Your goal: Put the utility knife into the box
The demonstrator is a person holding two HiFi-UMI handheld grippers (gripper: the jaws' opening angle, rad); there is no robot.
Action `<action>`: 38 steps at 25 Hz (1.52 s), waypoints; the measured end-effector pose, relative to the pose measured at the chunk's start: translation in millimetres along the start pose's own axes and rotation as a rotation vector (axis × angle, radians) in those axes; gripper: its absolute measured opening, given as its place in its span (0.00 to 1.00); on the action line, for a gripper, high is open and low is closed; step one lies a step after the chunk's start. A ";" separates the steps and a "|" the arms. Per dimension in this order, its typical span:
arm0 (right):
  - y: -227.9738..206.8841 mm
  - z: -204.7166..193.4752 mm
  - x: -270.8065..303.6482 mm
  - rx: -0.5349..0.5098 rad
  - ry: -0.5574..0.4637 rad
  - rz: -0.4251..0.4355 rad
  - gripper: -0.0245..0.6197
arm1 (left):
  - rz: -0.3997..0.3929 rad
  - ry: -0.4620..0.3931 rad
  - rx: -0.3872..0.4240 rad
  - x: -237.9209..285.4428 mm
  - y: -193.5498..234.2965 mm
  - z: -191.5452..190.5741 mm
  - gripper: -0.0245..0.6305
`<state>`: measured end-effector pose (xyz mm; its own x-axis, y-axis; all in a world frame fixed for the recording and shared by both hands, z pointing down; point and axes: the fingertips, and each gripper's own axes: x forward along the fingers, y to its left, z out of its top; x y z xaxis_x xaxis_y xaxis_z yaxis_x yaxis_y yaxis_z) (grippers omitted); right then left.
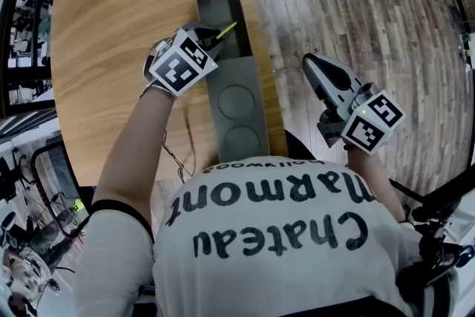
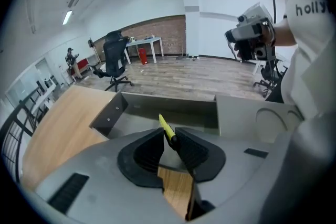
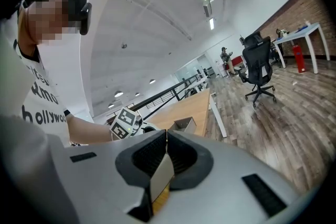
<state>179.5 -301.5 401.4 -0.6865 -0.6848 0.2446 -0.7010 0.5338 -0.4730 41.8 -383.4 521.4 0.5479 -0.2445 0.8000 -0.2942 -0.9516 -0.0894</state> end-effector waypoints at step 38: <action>74.6 6.3 29.7 -0.037 -0.012 0.093 0.05 | 0.079 -0.863 -0.378 -207.3 -55.8 54.2 0.05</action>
<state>108.0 -285.1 368.1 -0.7468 -0.6371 0.1906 -0.6409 0.6132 -0.4618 -12.9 -289.7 328.4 0.8614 -0.5029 0.0710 -0.5064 -0.8401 0.1945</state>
